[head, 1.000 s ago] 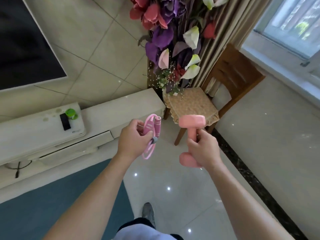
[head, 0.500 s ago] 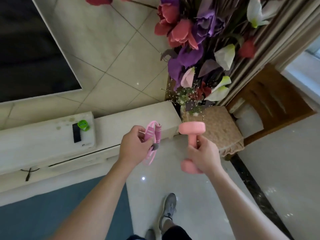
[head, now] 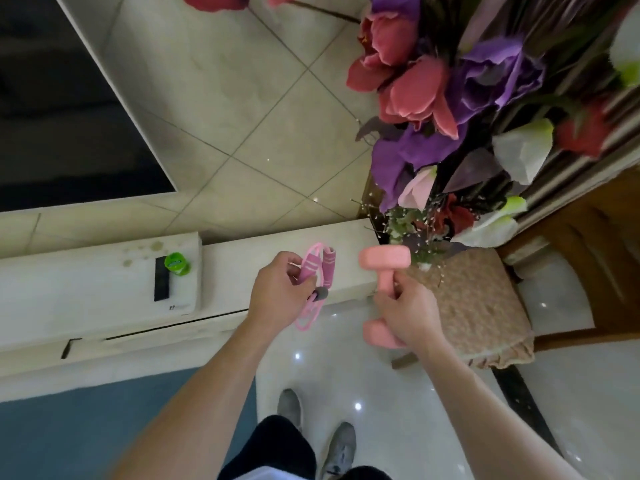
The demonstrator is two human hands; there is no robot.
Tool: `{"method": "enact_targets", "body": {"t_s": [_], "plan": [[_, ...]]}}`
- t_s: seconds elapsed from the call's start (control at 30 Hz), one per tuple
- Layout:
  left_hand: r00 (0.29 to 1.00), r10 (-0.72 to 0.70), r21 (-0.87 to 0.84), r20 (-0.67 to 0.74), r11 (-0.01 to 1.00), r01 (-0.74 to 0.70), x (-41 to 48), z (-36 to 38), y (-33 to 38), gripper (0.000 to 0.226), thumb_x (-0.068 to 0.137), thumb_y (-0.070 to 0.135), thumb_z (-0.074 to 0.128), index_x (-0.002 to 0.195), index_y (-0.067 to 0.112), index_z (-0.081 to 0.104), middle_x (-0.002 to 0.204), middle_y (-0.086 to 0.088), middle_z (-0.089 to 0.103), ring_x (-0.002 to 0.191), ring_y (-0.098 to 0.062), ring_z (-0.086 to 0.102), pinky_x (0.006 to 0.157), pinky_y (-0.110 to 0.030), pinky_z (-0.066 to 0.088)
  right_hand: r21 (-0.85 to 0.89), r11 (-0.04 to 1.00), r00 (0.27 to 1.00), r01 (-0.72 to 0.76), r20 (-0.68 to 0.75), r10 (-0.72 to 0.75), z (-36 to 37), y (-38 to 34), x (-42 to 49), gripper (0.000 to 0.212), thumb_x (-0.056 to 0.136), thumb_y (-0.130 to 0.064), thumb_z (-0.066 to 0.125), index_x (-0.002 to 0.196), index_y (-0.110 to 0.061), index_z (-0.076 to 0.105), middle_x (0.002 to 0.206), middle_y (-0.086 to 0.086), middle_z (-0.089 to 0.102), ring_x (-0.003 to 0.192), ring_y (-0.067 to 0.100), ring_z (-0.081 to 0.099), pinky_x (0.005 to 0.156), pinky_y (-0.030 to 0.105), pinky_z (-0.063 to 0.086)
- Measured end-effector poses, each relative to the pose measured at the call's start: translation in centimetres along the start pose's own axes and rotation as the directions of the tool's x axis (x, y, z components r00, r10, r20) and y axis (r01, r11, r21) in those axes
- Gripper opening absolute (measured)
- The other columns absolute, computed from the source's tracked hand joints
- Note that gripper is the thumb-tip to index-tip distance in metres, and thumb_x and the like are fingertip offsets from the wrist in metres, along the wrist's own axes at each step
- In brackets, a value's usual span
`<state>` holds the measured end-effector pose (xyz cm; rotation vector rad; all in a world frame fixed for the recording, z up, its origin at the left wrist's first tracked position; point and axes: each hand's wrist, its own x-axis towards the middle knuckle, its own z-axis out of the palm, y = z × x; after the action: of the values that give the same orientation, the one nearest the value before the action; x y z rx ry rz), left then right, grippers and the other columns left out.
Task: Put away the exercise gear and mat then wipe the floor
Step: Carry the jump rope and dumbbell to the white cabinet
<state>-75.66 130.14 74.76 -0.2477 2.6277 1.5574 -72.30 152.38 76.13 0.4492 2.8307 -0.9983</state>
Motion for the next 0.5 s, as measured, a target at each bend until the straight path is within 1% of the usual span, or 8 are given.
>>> {"method": "enact_targets", "body": {"t_s": [0.1,0.23,0.37,0.5], "plan": [[1.000,-0.007,-0.033,0.023,0.999,0.008,3.2,0.5,-1.0,0.023,0.081,0.021,0.074,0.097,0.027,0.060,0.077,0.009,0.070,0.065,-0.010,0.068,0.065,-0.044,0.059,-0.029,0.999,0.999,-0.030,0.013,0.031,1.4,-0.5,3.0,0.010,0.082,-0.026,0.059,0.086,-0.019,0.054,0.073,-0.004,0.060,0.069,0.021,0.059,0.064,0.034,0.048],[0.998,-0.007,-0.038,0.069,0.999,0.009,7.9,1.3,-3.0,0.023,0.080,0.021,0.074,0.096,0.029,0.060,0.076,0.010,0.070,0.067,-0.013,0.068,0.067,-0.047,0.059,-0.017,0.998,0.998,-0.055,-0.014,0.055,4.0,-0.4,6.6,0.009,0.080,-0.025,0.060,0.078,-0.019,0.053,0.069,-0.002,0.060,0.065,0.018,0.059,0.062,0.035,0.050],[0.994,0.000,-0.053,0.106,0.999,0.006,12.0,2.7,-5.3,0.022,0.079,0.022,0.072,0.094,0.032,0.059,0.075,0.012,0.070,0.063,-0.017,0.069,0.063,-0.049,0.059,-0.027,0.998,0.998,-0.049,-0.042,0.048,6.6,0.5,10.3,0.013,0.079,-0.024,0.062,0.076,-0.017,0.051,0.064,-0.004,0.055,0.059,0.016,0.054,0.055,0.031,0.041],[0.993,0.012,-0.067,0.121,0.998,-0.004,15.4,5.3,-8.0,0.019,0.081,0.021,0.070,0.093,0.031,0.058,0.074,0.009,0.070,0.061,-0.018,0.068,0.064,-0.050,0.059,-0.030,0.999,0.998,-0.045,-0.053,0.043,9.4,2.5,14.2,0.013,0.078,-0.025,0.062,0.077,-0.016,0.052,0.065,-0.002,0.058,0.062,0.019,0.058,0.061,0.034,0.050]]}}
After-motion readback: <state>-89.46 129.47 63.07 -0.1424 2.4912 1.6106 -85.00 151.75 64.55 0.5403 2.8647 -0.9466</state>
